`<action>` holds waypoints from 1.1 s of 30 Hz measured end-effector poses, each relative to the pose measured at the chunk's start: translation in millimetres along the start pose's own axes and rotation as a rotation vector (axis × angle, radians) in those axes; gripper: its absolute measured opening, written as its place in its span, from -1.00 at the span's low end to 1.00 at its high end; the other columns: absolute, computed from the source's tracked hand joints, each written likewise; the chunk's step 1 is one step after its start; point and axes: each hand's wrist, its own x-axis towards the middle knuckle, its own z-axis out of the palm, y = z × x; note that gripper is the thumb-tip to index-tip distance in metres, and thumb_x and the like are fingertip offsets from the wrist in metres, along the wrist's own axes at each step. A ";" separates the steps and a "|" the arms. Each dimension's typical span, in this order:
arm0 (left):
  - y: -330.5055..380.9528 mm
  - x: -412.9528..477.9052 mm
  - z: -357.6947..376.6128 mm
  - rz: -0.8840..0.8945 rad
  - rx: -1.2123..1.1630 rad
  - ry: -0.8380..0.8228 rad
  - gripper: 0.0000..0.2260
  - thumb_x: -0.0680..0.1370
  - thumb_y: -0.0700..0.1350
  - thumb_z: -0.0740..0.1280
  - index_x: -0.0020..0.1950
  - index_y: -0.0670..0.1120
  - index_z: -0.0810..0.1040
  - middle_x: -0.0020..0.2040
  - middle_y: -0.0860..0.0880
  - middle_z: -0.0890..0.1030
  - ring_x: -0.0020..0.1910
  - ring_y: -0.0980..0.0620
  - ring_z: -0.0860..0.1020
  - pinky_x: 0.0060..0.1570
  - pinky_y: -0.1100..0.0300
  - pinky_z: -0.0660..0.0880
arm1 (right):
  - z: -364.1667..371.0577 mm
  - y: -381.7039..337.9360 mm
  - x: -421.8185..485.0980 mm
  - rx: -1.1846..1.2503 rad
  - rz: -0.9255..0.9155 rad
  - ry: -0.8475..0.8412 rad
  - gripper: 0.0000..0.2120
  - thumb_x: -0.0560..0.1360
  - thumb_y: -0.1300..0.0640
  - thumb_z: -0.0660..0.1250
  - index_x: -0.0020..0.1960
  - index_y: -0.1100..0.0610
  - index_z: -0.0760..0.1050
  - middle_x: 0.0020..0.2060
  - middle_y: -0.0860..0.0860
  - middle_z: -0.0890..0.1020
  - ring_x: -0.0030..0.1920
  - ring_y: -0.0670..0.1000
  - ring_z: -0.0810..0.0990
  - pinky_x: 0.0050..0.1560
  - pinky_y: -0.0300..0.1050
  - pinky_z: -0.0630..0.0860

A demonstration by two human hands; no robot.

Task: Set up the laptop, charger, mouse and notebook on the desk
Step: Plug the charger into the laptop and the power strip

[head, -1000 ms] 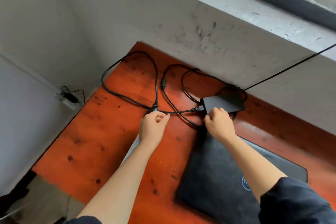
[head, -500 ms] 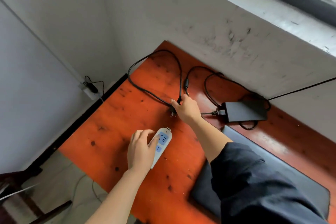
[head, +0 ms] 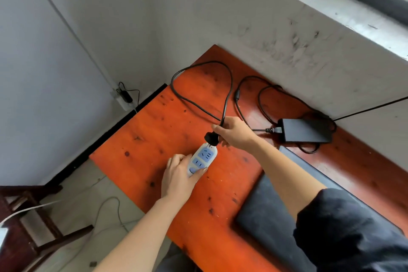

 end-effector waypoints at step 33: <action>-0.2 -0.3 8.7 -0.054 0.064 -0.012 -0.48 0.50 0.25 0.26 0.36 0.00 0.46 0.23 -0.02 0.45 0.19 0.01 0.36 -0.09 0.18 0.47 | 7.0 -11.1 -2.1 -0.313 -0.223 -0.195 -0.94 0.56 0.14 0.27 -0.07 0.10 0.49 -0.18 -0.02 0.55 -0.25 -0.08 0.51 -0.32 -0.29 0.38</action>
